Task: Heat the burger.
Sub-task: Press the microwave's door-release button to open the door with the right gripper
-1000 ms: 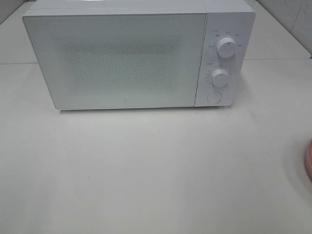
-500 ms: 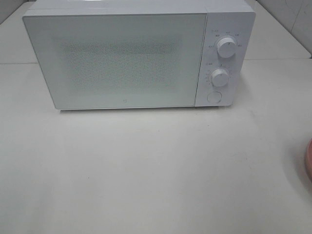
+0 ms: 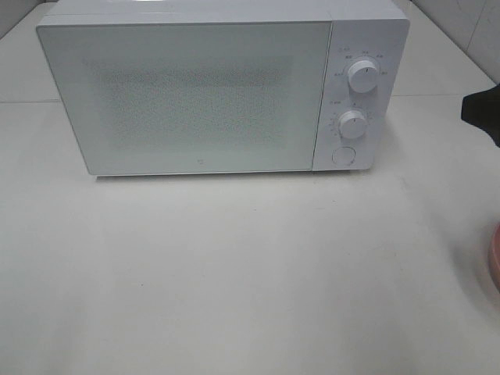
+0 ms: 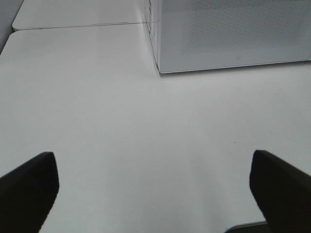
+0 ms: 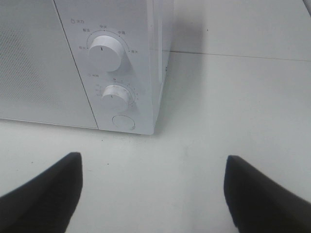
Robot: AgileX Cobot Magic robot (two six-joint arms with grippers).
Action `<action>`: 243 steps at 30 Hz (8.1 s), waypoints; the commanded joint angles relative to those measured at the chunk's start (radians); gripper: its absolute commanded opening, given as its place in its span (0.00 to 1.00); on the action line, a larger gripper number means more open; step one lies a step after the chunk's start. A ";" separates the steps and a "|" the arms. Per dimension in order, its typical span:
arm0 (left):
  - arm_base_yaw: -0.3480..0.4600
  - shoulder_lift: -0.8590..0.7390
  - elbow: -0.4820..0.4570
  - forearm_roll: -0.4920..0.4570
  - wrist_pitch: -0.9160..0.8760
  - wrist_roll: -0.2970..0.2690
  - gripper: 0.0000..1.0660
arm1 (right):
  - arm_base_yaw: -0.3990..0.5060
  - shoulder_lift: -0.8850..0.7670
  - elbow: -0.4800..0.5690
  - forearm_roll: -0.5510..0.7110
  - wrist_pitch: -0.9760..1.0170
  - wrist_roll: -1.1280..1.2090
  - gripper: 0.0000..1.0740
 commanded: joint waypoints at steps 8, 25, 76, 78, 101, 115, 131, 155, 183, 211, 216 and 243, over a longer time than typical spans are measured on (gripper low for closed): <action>0.004 -0.020 -0.002 -0.003 -0.014 -0.003 0.94 | 0.000 0.159 -0.006 -0.026 -0.220 -0.001 0.71; 0.004 -0.020 -0.002 -0.003 -0.014 -0.003 0.94 | 0.073 0.444 0.060 0.296 -0.787 -0.340 0.71; 0.004 -0.020 -0.002 -0.003 -0.014 -0.003 0.94 | 0.559 0.824 0.061 0.922 -1.246 0.121 0.41; 0.004 -0.020 -0.002 -0.003 -0.014 -0.003 0.94 | 0.559 0.824 0.061 0.922 -1.237 0.250 0.31; 0.004 -0.020 -0.002 -0.003 -0.014 -0.003 0.94 | 0.548 0.824 0.061 0.806 -1.042 0.990 0.00; 0.004 -0.020 -0.002 -0.003 -0.014 -0.003 0.94 | 0.391 0.863 0.059 0.628 -1.034 1.084 0.00; 0.004 -0.020 -0.002 -0.002 -0.013 -0.003 0.94 | 0.293 1.060 -0.040 0.468 -1.086 1.260 0.00; 0.004 -0.020 -0.002 -0.002 -0.013 -0.003 0.94 | 0.230 1.168 -0.201 0.425 -1.080 1.258 0.00; 0.004 -0.020 -0.002 -0.002 -0.013 -0.003 0.94 | 0.218 1.204 -0.261 0.452 -1.273 1.251 0.00; 0.004 -0.020 -0.002 -0.002 -0.013 -0.003 0.94 | 0.148 1.207 -0.409 0.422 -1.431 1.192 0.00; 0.004 -0.020 -0.002 -0.002 -0.013 -0.003 0.94 | 0.148 1.207 -0.409 0.421 -1.422 1.194 0.00; 0.004 -0.020 -0.002 -0.002 -0.013 -0.003 0.94 | 0.151 1.122 -0.206 0.332 -1.106 1.264 0.00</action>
